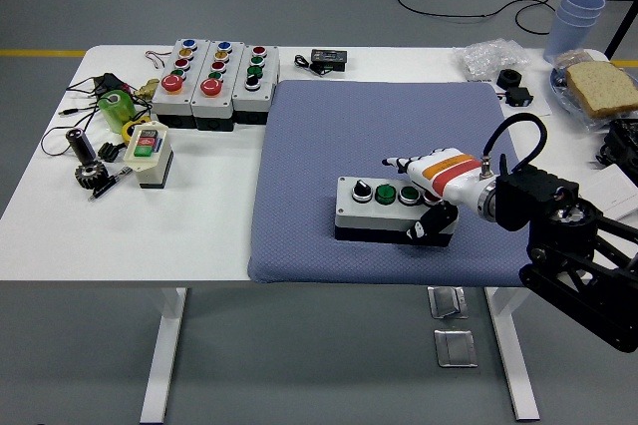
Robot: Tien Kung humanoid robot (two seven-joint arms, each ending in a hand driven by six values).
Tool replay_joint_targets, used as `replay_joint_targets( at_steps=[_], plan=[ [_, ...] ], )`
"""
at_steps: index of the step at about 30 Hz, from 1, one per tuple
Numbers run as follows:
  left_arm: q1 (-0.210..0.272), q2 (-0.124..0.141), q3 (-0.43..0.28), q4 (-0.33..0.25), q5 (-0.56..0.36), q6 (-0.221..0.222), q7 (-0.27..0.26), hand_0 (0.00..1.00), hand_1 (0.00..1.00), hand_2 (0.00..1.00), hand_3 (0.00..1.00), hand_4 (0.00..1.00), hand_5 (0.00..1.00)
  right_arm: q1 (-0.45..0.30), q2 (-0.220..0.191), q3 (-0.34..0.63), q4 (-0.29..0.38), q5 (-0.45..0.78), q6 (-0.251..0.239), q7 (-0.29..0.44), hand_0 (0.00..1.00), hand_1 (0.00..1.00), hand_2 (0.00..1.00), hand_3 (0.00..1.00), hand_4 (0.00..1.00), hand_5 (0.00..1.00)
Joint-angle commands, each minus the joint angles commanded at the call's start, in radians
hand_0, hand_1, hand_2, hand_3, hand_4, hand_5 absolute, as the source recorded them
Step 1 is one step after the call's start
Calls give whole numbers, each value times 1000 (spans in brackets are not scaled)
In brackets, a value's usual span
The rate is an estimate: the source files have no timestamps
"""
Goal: Pick up the button,place it on the desk,press the button,press the button
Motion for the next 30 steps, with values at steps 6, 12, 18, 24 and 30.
replay_joint_targets(
  at_steps=[6, 12, 18, 24, 30],
  plan=[
    [5, -1, 3, 0, 5, 1, -2, 651, 644, 636, 546, 300, 847, -54, -40, 65, 94, 57, -21, -8, 894, 741, 901, 998, 998, 356],
    [11, 0, 0, 0, 12, 5, 2, 651, 643, 638, 546, 300, 849, -141, -106, 150, 200, 53, -211, -40, 792, 648, 799, 896, 959, 342],
    [7, 1, 5, 0, 13, 6, 2, 651, 644, 636, 547, 299, 846, -197, -150, 205, 248, 69, -364, -13, 300, 109, 338, 688, 859, 369],
    [4, 2, 2, 0, 11, 8, 2, 651, 644, 637, 547, 299, 846, -233, -179, 218, 270, 88, -279, -31, 178, 2, 204, 629, 853, 407],
    [3, 2, 1, 0, 12, 10, 4, 651, 644, 636, 547, 299, 846, -252, -194, 211, 283, 97, -225, -51, 170, 2, 195, 626, 861, 433]
  ],
)
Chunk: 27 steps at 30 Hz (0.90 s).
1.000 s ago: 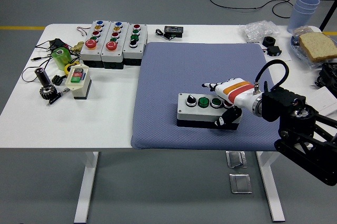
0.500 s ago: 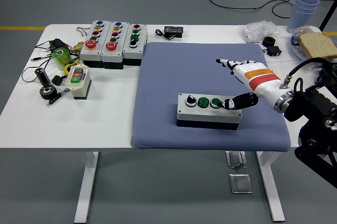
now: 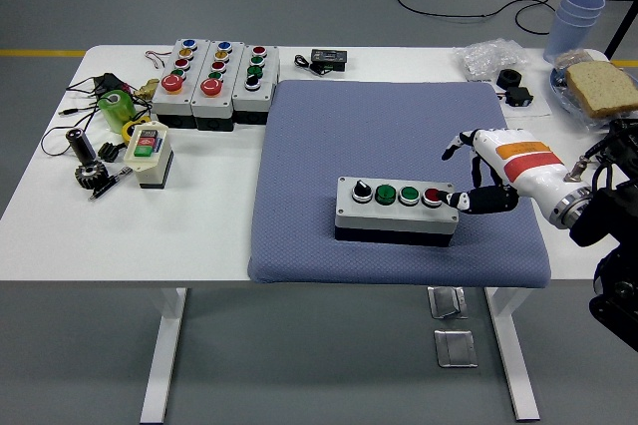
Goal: Pick up the button,place it on the desk,press the button,press the button
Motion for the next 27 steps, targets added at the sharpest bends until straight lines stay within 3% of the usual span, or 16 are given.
replay_joint_targets(
  at_steps=[3, 19, 27],
  plan=[
    [-3, 0, 0, 0, 2, -1, -1, 651, 643, 635, 547, 299, 846, -4, -1, -4, 5, 2, 23, -5, 169, 2, 191, 636, 865, 446],
    [-4, -1, 0, 0, 3, 1, -2, 651, 643, 635, 546, 299, 845, -29, -2, -29, 27, 4, 37, -7, 169, 2, 192, 640, 867, 467],
    [-5, -1, 3, 0, 1, 1, -2, 651, 644, 634, 546, 298, 841, -23, 18, -49, 6, 2, 53, -20, 182, 2, 196, 653, 867, 478]
  ],
)
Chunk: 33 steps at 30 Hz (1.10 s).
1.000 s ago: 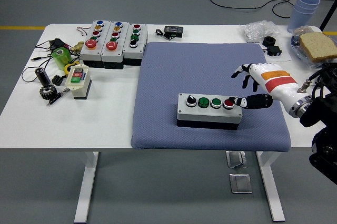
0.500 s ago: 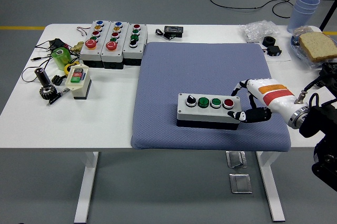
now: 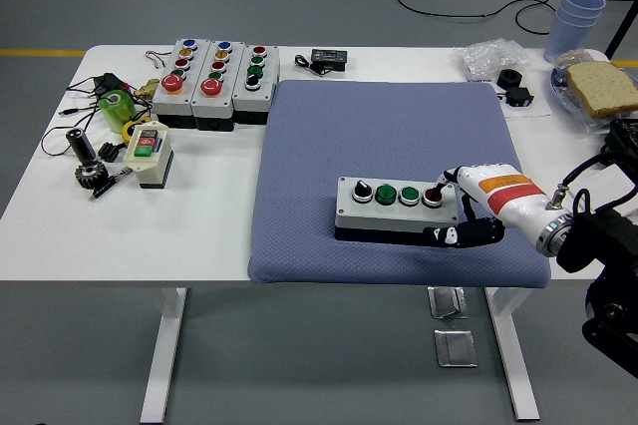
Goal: Pick up the button,place it on the desk,press the button,press the button
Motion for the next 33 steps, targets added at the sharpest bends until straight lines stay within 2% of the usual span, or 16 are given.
replay_joint_targets(
  at_steps=[10, 19, 25, 33],
  plan=[
    [1, 0, -2, 0, 0, 1, 2, 651, 643, 635, 546, 299, 846, -2, 6, -7, -8, -2, 26, -17, 183, 2, 196, 654, 869, 480],
    [-1, 0, -2, 0, 3, 1, 0, 651, 643, 636, 546, 298, 846, 9, 13, 21, 31, -24, -28, -10, 181, 2, 197, 653, 867, 482],
    [-2, 0, -1, 0, 0, -2, -2, 651, 643, 636, 546, 298, 846, 26, 41, -8, 20, -24, -29, -13, 180, 2, 197, 656, 867, 480],
    [-1, 0, -6, 0, 1, 0, 2, 651, 643, 636, 546, 297, 844, 40, 55, -44, -5, -19, -29, -14, 180, 2, 197, 658, 867, 481]
  ],
)
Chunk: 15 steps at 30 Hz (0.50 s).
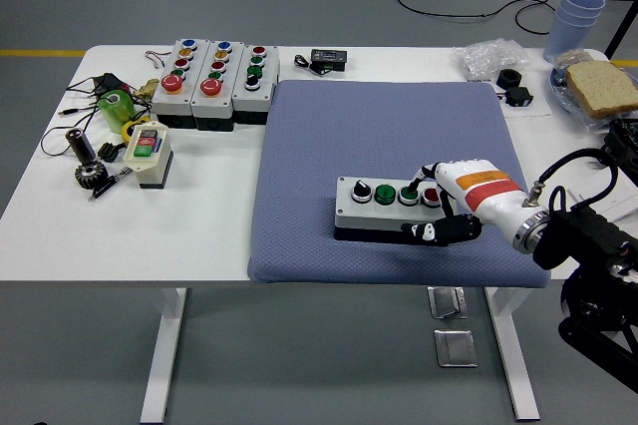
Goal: Pick up the button,place it on the desk,press the button,press the button
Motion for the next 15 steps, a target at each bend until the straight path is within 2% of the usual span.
replay_joint_targets(
  at_steps=[8, 15],
  plan=[
    [1, -1, 2, 0, 2, -2, -3, 651, 643, 635, 546, 297, 844, 1, 5, -28, -21, 5, 13, -7, 180, 2, 197, 659, 867, 483],
    [4, -1, 2, 0, 5, -3, -3, 651, 643, 634, 546, 299, 846, -2, 3, -9, -12, 4, -4, -3, 187, 2, 204, 667, 864, 478]
  ],
)
